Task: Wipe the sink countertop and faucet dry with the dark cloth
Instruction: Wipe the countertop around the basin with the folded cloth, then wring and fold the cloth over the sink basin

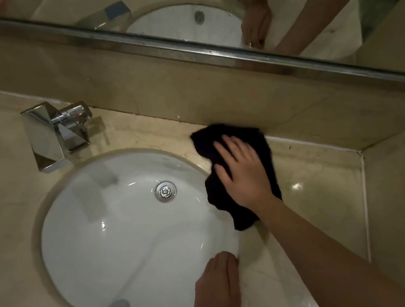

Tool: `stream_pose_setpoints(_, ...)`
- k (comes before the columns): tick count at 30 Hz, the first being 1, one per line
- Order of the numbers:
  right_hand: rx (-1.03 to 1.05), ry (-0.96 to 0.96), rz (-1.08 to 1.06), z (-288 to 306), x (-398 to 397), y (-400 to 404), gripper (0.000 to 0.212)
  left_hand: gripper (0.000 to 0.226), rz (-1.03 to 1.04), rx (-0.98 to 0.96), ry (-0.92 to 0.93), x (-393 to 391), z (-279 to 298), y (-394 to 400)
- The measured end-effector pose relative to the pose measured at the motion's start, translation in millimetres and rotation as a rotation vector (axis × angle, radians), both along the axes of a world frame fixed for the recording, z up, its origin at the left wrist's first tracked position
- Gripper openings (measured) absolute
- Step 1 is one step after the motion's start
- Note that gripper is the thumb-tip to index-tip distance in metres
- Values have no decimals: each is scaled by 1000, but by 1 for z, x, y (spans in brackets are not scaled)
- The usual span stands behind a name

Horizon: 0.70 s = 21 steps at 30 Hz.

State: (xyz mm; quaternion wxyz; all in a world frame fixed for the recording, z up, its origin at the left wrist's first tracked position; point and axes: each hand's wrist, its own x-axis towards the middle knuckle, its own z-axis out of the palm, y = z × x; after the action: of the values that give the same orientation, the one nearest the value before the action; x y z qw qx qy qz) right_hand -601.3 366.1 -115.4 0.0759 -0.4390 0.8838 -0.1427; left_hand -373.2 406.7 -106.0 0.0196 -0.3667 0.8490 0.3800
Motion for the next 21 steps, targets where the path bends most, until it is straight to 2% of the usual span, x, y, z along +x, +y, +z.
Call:
stream_pose_setpoints(5, 101, 55, -419, 3, -14, 108, 67, 38, 280, 523, 14, 12, 5, -27)
stream_pose_setpoints(7, 124, 61, -522, 3, -17, 122, 68, 41, 339, 574, 20, 23, 5, -45)
stream_pose_setpoints(10, 104, 48, -618, 1, -5, 93, 65, 36, 422, 576, 54, 34, 16, -77)
stream_pose_setpoints(21, -61, -11, -162, -9, 71, -146, 55, 30, 524, 607, 67, 53, 24, -181)
